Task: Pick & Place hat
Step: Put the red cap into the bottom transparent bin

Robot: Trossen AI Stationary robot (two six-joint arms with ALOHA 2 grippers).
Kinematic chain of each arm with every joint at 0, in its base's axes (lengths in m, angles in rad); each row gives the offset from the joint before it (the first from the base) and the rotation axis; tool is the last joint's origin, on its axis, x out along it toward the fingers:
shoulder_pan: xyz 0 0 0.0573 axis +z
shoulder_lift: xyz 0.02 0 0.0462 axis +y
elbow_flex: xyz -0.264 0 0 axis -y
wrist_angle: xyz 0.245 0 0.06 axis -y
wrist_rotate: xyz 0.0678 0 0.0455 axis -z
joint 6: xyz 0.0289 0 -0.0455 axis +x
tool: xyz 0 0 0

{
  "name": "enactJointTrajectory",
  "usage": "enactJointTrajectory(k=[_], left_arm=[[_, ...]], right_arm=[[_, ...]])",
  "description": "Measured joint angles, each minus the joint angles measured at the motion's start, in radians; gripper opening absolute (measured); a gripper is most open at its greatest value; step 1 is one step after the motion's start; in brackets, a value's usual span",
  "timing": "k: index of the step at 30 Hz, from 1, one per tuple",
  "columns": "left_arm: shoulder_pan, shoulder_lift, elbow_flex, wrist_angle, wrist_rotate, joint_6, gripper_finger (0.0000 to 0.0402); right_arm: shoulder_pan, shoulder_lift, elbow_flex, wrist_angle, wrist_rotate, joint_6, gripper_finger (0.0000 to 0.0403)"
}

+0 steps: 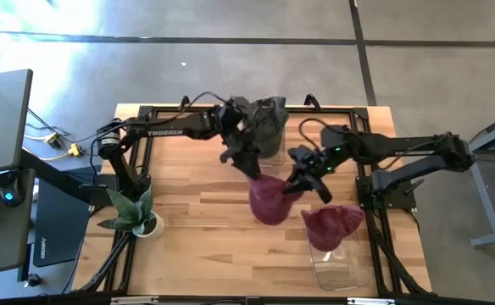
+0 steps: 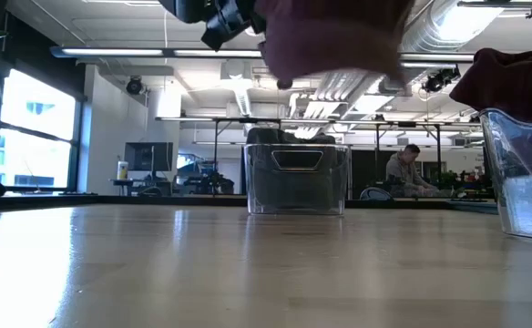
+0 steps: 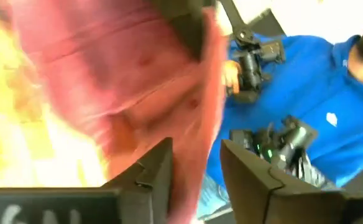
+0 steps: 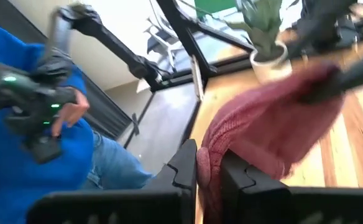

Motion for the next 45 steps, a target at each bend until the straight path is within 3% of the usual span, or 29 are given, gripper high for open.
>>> enactJointTrajectory(k=[5,11,15,21,31,36,45], left_arm=[[0.059,-0.041,0.0,-0.043,-0.049,-0.007,0.0138],[0.095,-0.082,0.0,-0.216,-0.258,0.118,0.0128],[0.111,-0.139,-0.002,-0.382,-0.335,0.24,0.0127],[0.106,-0.15,-0.005,-0.545,-0.413,0.385,0.0127],[0.071,-0.157,0.0,-0.614,-0.48,0.467,0.0127],[0.066,-0.155,-0.001,-0.62,-0.496,0.469,0.0127],[0.066,-0.155,-0.001,-0.62,-0.502,0.469,0.0127]], right_arm=[[0.007,-0.08,0.032,-0.029,-0.01,0.061,0.0024],[0.13,-0.126,0.153,-0.116,-0.021,0.118,0.0019],[0.268,-0.113,0.262,-0.334,0.119,0.133,0.0021],[0.453,-0.045,0.437,-0.694,0.316,0.13,0.0019],[0.65,0.146,0.492,-0.998,0.333,0.117,0.0019],[0.748,0.203,0.491,-1.043,0.389,0.114,0.0025],[0.908,0.185,0.491,-0.958,0.564,0.592,0.0019]])
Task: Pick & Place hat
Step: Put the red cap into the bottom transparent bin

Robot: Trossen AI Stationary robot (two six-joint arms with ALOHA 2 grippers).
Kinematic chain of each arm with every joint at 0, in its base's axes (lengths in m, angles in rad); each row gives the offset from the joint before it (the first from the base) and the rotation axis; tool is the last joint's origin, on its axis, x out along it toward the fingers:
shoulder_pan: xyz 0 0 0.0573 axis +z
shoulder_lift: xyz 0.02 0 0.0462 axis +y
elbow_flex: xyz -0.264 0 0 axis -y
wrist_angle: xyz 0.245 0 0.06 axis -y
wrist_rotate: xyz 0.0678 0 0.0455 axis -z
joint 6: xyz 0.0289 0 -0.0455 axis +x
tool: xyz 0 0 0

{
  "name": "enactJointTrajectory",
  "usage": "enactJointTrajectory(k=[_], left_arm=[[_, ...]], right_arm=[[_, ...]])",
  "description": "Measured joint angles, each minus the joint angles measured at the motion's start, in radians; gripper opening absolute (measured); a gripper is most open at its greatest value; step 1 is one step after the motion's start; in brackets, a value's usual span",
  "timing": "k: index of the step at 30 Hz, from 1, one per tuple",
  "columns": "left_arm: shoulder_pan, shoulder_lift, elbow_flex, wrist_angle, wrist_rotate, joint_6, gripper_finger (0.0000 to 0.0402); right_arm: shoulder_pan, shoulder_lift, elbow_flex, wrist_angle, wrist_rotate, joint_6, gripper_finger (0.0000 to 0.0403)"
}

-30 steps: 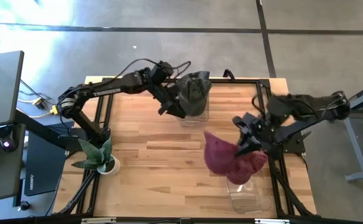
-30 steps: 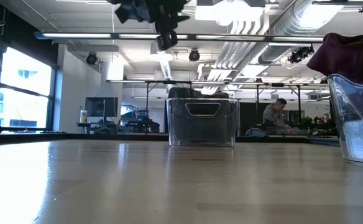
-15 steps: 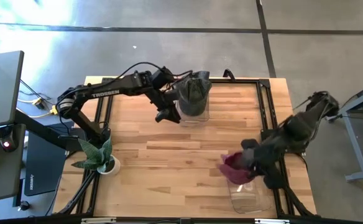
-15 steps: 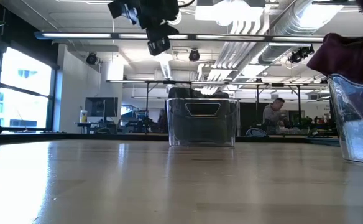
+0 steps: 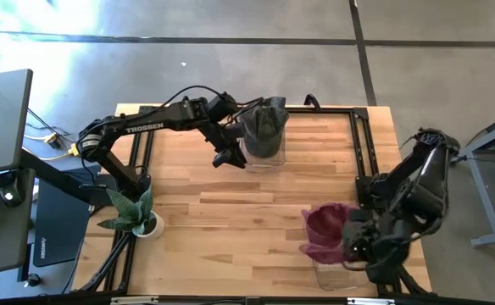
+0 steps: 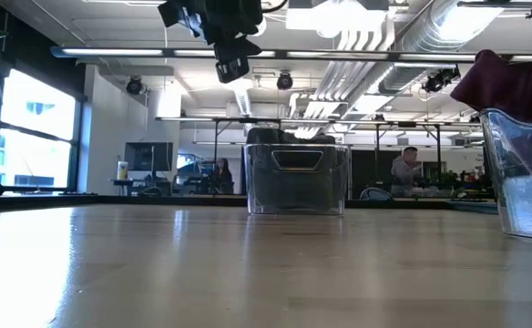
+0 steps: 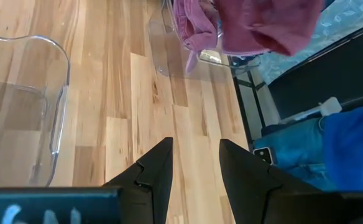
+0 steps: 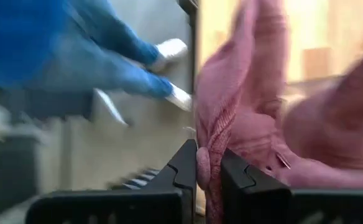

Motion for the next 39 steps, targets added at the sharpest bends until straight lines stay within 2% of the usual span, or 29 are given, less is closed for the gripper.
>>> enactJointTrajectory(k=[5,7,15,19,21,24,28,32,39], left_arm=[[0.0,0.0,0.0,0.006,-0.021,0.001,0.0127],[0.0,0.0,0.0,0.009,-0.034,0.011,0.0127],[-0.008,0.0,0.0,0.021,-0.025,0.015,0.0127],[-0.015,0.0,0.0,0.018,-0.021,0.015,0.0127],[-0.015,0.0,0.0,0.02,-0.018,0.015,0.0127],[-0.015,0.0,0.0,0.021,-0.015,0.015,0.0127],[-0.015,0.0,0.0,0.021,-0.015,0.014,0.0127],[-0.015,0.0,0.0,0.02,-0.015,0.007,0.0127],[-0.025,0.0,0.0,0.021,-0.014,-0.032,0.0127]], right_arm=[[0.039,0.007,0.0,0.117,0.046,0.144,0.002],[0.054,0.024,0.0,0.093,0.064,0.153,0.0019],[0.081,0.089,0.0,-0.143,0.261,0.168,0.0025],[0.078,0.092,0.0,-0.153,0.397,0.168,0.0021],[0.077,0.093,-0.003,-0.165,0.428,0.164,0.0019],[0.082,0.092,-0.071,-0.172,0.429,0.173,0.0021],[0.085,0.093,-0.212,-0.139,0.393,0.182,0.0047],[0.075,0.093,-0.323,-0.119,0.405,0.261,0.0058],[0.055,0.065,-0.381,-0.136,0.419,0.273,0.0064]])
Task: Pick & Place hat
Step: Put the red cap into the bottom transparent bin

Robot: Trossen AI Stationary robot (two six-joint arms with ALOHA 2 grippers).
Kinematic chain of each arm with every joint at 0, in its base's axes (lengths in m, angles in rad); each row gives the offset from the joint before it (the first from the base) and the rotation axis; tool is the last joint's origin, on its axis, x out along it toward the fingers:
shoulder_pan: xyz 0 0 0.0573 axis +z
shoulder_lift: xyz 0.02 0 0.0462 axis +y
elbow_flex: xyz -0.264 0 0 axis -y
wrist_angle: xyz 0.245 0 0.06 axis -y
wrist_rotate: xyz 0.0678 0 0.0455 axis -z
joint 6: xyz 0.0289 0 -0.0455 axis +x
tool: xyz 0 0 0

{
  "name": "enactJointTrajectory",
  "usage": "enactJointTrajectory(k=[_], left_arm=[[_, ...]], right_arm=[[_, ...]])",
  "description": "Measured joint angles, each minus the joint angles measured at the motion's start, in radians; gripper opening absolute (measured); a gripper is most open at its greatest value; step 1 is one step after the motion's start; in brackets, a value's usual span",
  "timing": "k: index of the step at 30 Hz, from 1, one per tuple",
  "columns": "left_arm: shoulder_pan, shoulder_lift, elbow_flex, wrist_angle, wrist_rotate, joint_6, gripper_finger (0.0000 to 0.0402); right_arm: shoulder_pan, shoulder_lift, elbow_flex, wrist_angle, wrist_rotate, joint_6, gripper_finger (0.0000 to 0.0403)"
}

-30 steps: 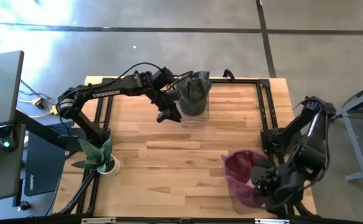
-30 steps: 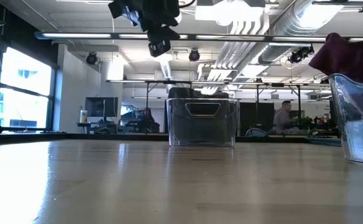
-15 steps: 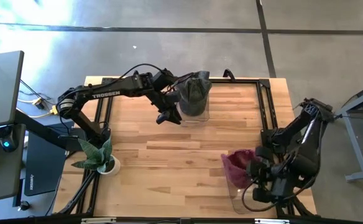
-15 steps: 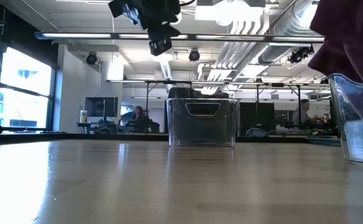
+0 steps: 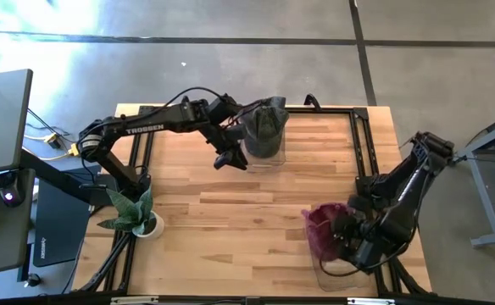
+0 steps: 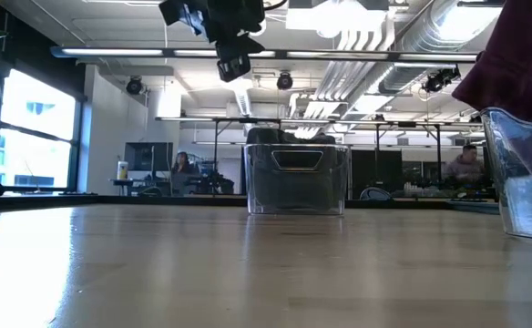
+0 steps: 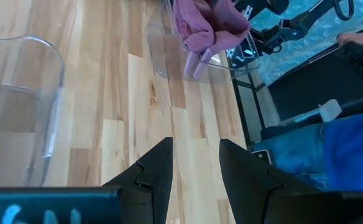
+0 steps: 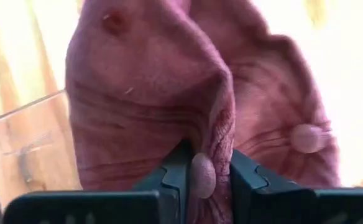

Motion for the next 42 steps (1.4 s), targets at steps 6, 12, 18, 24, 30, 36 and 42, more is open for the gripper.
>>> enactJointTrajectory(k=[6,12,18,24,30,36,42], left_arm=[[-0.032,0.0,0.0,0.005,-0.015,-0.006,0.0127],[-0.083,0.0,0.0,0.061,-0.026,-0.006,0.0127],[-0.122,0.0,0.0,0.139,-0.024,-0.006,0.0127],[-0.134,0.0,0.0,0.13,-0.023,-0.021,0.0127],[-0.14,0.0,0.0,0.127,-0.025,-0.036,0.0127],[-0.155,0.001,0.0,0.128,-0.042,-0.033,0.0127],[-0.16,0.001,0.0,0.127,-0.039,-0.033,0.0127]], right_arm=[[-0.031,-0.099,0.0,-0.071,0.069,-0.09,0.0102],[-0.125,-0.165,0.0,-0.077,0.123,-0.344,0.0151],[-0.224,-0.215,0.078,-0.011,-0.025,-0.392,0.0203],[-0.218,-0.242,0.155,0.177,-0.478,-0.225,0.0174],[-0.121,-0.239,-0.009,0.255,-0.746,-0.192,0.0055],[-0.093,-0.239,-0.171,0.243,-0.66,-0.116,0.0022],[-0.137,-0.247,-0.202,0.063,-0.517,0.077,0.0017]])
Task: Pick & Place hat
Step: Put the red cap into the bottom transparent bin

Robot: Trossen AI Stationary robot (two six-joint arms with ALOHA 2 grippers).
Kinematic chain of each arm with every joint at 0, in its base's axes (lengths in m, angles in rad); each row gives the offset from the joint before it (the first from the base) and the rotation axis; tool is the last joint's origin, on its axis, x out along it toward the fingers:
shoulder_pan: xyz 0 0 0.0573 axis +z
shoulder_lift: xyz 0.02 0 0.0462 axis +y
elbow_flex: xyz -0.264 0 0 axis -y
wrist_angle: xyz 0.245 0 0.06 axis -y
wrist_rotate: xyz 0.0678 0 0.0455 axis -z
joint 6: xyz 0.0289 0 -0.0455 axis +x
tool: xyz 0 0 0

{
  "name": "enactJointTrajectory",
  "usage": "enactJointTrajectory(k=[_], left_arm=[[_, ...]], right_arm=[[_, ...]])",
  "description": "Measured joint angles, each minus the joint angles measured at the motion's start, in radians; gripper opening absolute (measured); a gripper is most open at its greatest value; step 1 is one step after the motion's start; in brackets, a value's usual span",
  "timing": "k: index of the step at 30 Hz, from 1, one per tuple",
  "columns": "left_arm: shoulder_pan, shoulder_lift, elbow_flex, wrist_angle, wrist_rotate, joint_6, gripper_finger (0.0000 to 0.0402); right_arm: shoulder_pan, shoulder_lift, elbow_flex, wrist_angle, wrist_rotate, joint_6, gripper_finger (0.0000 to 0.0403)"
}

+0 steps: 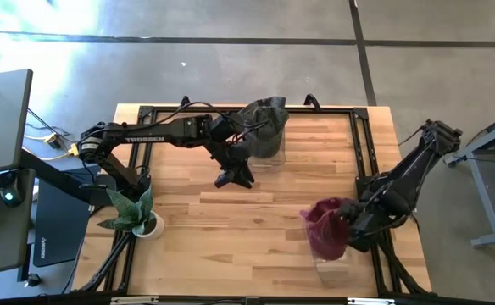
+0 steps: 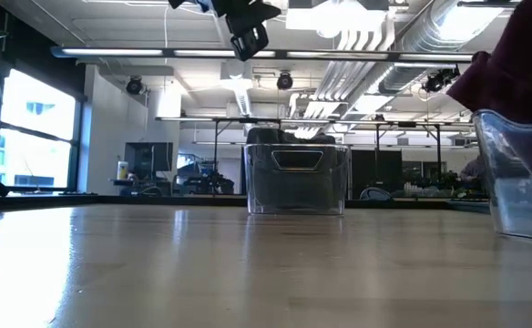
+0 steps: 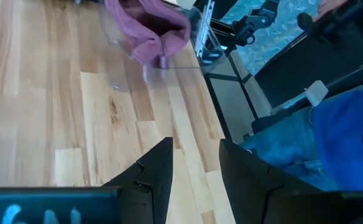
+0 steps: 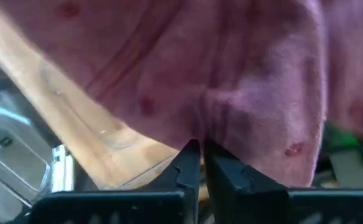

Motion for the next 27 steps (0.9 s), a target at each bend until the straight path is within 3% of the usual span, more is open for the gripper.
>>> enactJointTrajectory(k=[5,8,12,16,21,27], left_arm=[[0.001,0.0,0.0,-0.01,0.007,0.0,0.0127],[0.001,0.0,0.0,-0.02,0.005,0.001,0.0127],[0.001,0.0,0.0,-0.03,0.004,0.003,0.0127],[0.001,0.0,0.0,-0.03,0.004,0.005,0.0127],[0.002,0.0,0.0,-0.03,0.003,0.005,0.0127],[0.001,0.0,0.0,-0.076,0.001,0.005,0.0127]], right_arm=[[-0.021,-0.023,0.061,0.004,-0.172,0.042,0.0004],[-0.023,-0.024,0.14,0.032,-0.179,0.081,0.0008],[-0.034,-0.024,0.171,0.313,-0.054,0.054,0.0002],[-0.055,0.009,0.098,0.597,0.048,-0.078,0.0003],[-0.119,0.076,-0.02,0.616,0.142,-0.096,0.0003],[-0.209,0.086,-0.072,0.594,0.41,-0.097,0.0002]])
